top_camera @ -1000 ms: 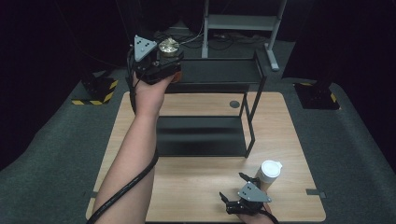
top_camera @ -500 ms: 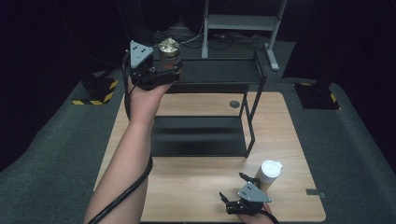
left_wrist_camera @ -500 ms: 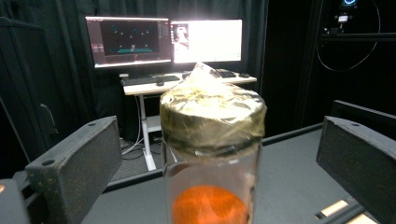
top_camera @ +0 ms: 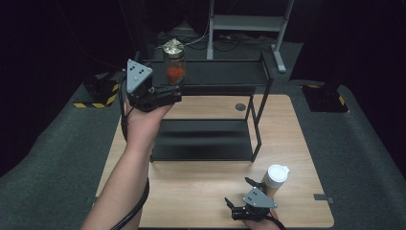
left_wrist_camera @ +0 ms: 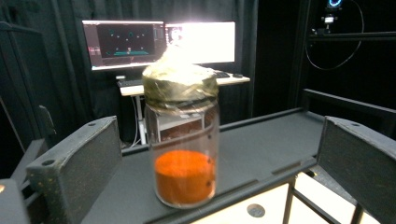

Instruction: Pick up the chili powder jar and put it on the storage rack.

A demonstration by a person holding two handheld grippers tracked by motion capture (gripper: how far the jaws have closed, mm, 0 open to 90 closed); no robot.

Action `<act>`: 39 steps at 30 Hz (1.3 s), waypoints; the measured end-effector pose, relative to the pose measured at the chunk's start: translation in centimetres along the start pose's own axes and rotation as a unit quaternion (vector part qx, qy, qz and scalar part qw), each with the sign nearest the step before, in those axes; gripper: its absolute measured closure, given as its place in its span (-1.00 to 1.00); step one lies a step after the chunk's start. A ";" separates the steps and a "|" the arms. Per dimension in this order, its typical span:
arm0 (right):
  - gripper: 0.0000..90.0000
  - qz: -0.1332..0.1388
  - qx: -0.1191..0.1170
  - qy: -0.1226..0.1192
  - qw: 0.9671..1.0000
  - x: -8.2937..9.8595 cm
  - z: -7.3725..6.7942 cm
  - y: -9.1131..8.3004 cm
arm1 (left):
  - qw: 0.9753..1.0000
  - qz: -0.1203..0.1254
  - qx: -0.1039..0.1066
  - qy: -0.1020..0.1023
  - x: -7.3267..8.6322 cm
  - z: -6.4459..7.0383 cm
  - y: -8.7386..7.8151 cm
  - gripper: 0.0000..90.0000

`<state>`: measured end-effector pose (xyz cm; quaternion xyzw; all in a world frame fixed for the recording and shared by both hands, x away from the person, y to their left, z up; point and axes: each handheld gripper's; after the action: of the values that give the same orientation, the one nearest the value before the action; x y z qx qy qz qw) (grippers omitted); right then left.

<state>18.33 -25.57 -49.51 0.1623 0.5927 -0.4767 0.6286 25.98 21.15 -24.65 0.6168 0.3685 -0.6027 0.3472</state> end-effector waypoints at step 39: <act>-1.00 0.001 0.001 -0.003 1.000 0.0 -0.1 -0.1 | 0.999 -0.036 -0.008 0.017 7.2 1.7 -5.6 -0.99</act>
<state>18.22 -25.54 -49.55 0.1622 0.5903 -0.4768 0.6308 20.30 22.68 -31.78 0.6105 0.4012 -0.6010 0.3242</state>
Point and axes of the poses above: each handheld gripper's, and its own axes: y roughly forward along the jaws, x roughly out of its underside, z roughly to its right, and after that the axes turned 7 degrees about x, right-handed
